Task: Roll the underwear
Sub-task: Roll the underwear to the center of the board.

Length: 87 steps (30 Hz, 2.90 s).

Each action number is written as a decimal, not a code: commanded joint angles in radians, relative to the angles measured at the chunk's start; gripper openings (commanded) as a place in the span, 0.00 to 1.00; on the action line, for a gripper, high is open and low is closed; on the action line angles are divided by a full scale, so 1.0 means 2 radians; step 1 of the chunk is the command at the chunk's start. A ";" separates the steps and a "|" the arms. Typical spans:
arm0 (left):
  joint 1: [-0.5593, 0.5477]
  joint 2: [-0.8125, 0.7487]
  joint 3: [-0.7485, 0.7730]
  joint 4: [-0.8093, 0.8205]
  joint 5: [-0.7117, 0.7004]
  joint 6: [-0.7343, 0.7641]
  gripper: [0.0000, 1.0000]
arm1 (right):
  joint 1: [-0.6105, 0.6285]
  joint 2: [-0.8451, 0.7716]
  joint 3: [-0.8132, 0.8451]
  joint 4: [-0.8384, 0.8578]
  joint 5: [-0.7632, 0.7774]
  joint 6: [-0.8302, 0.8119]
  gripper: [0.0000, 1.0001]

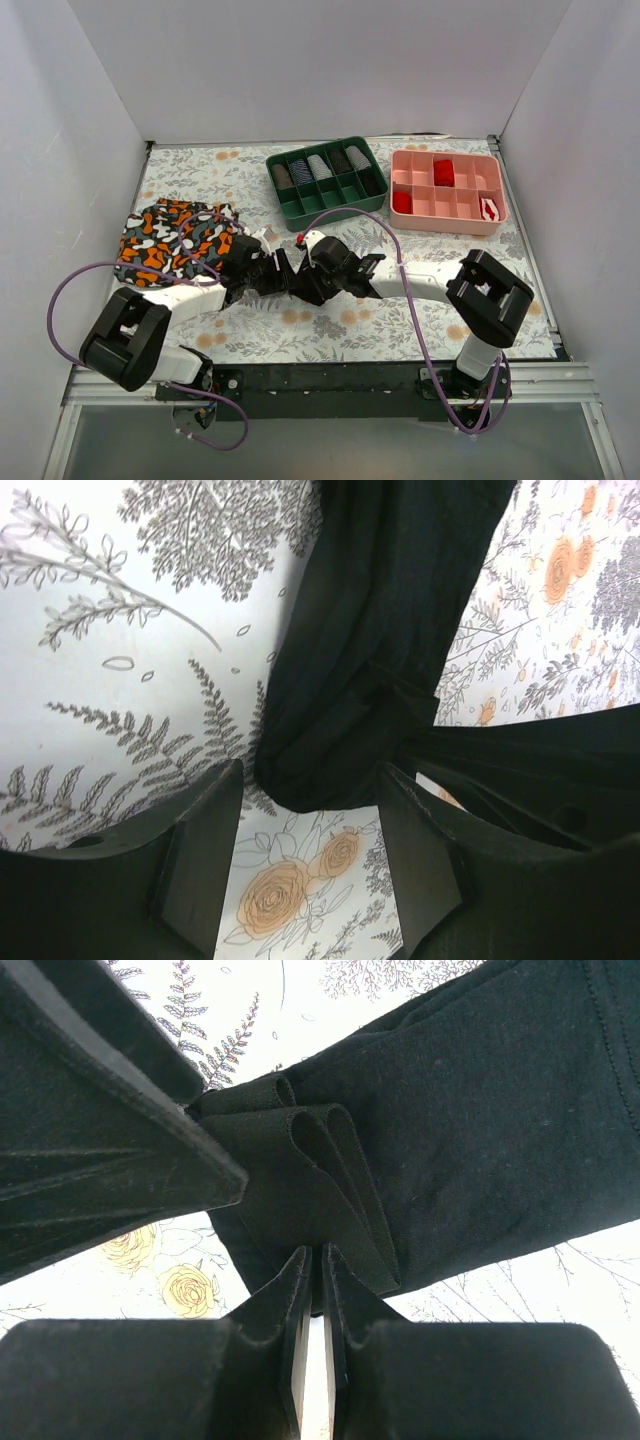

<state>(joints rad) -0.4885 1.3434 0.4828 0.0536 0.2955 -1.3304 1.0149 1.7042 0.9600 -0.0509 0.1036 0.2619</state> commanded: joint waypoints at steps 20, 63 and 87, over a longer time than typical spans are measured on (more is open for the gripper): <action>0.016 0.039 -0.039 0.142 0.011 -0.003 0.51 | 0.002 0.022 0.006 -0.021 -0.016 -0.007 0.17; -0.027 0.039 -0.014 -0.148 -0.036 -0.058 0.00 | 0.102 -0.101 -0.037 -0.027 0.062 -0.088 0.40; -0.027 0.100 0.053 -0.217 -0.010 -0.024 0.00 | 0.192 -0.042 -0.055 0.021 0.212 -0.192 0.48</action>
<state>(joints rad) -0.5312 1.4754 0.6239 -0.2111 0.3382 -1.4425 1.3926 1.6039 0.8474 -0.0647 0.4763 -0.0677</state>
